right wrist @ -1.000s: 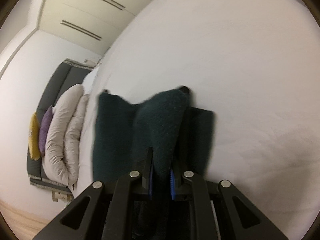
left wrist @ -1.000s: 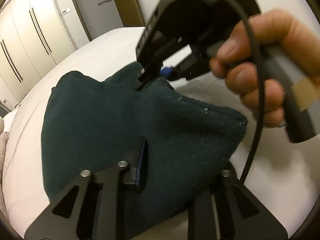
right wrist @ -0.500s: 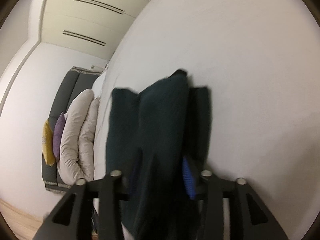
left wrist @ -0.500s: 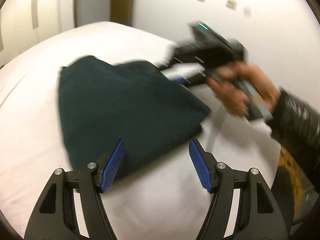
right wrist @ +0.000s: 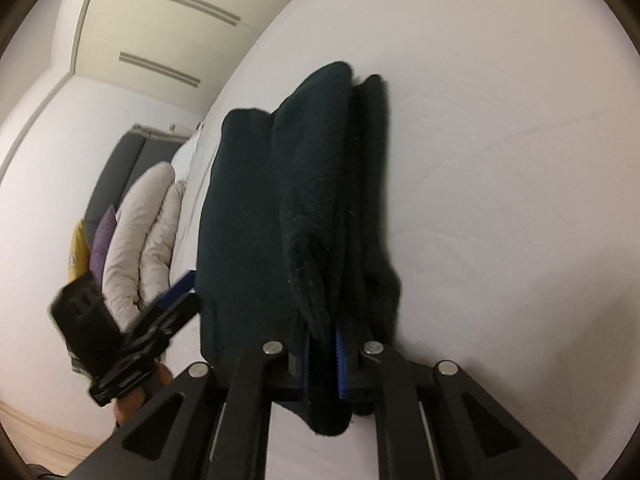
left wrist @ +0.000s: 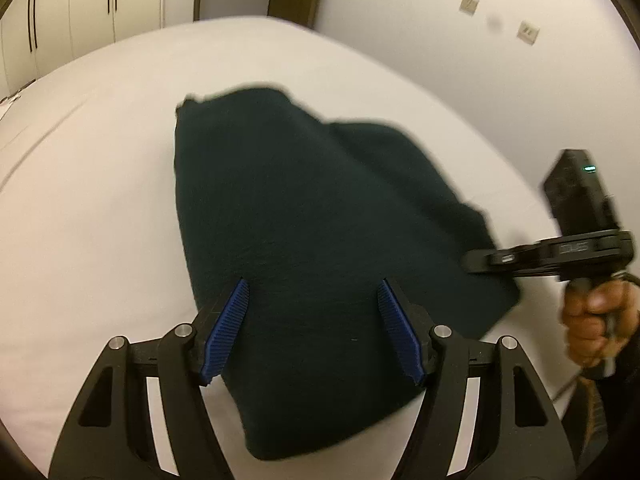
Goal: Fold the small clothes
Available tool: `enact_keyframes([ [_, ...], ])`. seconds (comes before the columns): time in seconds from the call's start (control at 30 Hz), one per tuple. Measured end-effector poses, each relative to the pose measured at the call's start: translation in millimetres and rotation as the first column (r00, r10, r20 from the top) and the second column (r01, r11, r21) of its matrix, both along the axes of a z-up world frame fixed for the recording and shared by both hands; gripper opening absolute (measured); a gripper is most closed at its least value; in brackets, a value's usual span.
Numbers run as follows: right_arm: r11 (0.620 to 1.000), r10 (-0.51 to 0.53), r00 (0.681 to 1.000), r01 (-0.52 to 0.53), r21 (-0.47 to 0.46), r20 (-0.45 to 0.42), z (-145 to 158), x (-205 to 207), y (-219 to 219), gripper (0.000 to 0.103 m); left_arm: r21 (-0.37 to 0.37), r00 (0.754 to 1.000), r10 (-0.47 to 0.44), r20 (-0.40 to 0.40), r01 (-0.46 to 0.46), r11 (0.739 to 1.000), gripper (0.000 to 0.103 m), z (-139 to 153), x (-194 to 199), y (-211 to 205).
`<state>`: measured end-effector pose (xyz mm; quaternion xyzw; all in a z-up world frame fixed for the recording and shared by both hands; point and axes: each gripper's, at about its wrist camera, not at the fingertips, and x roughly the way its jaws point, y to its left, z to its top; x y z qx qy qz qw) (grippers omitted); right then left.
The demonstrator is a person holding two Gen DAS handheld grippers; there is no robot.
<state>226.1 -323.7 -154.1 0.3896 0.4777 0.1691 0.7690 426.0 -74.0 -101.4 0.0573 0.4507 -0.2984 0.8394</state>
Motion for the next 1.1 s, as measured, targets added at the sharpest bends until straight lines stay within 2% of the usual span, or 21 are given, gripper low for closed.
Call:
enact_keyframes([
  [0.1,0.998,-0.033,0.999,0.032,0.06,0.013,-16,-8,-7,0.008,0.011,1.0,-0.016,0.01,0.015,1.0,0.066,-4,16,4],
  [0.23,0.998,-0.044,0.998,0.042,0.052,0.039,-16,-15,-9,0.007,0.003,0.999,-0.008,0.036,0.007,1.0,0.066,9,24,14],
  [0.37,0.997,-0.037,0.999,0.034,0.072,0.037,-19,-14,-12,0.006,-0.028,0.997,0.06,0.053,-0.058,0.998,0.066,22,69,31],
  [0.47,0.996,-0.037,0.999,0.034,0.083,0.035,-21,-13,-12,0.006,-0.006,0.995,0.079,0.058,-0.079,0.997,0.066,29,105,25],
  [0.53,0.997,-0.037,0.998,0.034,0.071,0.043,-20,-14,-11,0.007,0.03,0.994,0.095,0.047,-0.096,0.995,0.066,24,132,19],
  [0.63,0.997,-0.035,0.998,0.031,0.076,0.047,-22,-17,-14,0.007,0.037,0.993,0.11,-0.036,-0.108,0.993,0.066,0,161,9],
  [0.73,0.996,-0.033,0.998,0.028,0.086,0.055,-24,-19,-15,0.006,0.043,0.994,0.103,-0.02,-0.102,0.994,0.067,-5,171,13],
  [0.8,0.995,-0.028,0.997,0.021,0.096,0.068,-21,-21,-15,0.007,0.027,0.993,0.109,-0.037,-0.108,0.994,0.067,-10,180,15],
  [0.9,0.996,-0.03,0.998,0.024,0.088,0.061,-10,-27,-21,0.015,0.019,0.994,0.107,-0.031,-0.106,0.994,0.067,-11,186,23],
  [0.93,0.998,-0.044,0.996,0.04,0.055,0.076,1,-30,-26,0.022,0.017,0.994,0.107,-0.027,-0.106,0.994,0.067,-10,188,25],
  [0.97,0.998,-0.062,0.994,0.061,0.01,0.089,10,-32,-29,0.037,0.011,0.993,0.111,-0.027,-0.111,0.994,0.067,-10,190,29],
  [1.0,0.993,-0.095,0.99,0.102,-0.056,0.108,22,-34,-34,0.041,0.005,0.993,0.119,-0.026,-0.119,0.993,0.069,-15,191,29],
  [1.03,0.986,-0.129,0.983,0.141,-0.09,0.133,35,-33,-39,0.042,0.002,0.992,0.126,-0.018,-0.126,0.992,0.069,-16,194,31],
  [1.1,0.987,-0.145,0.972,0.155,-0.044,0.185,50,-22,-40,0.042,0.002,0.991,0.133,0.001,-0.133,0.991,0.069,-16,197,32],
])
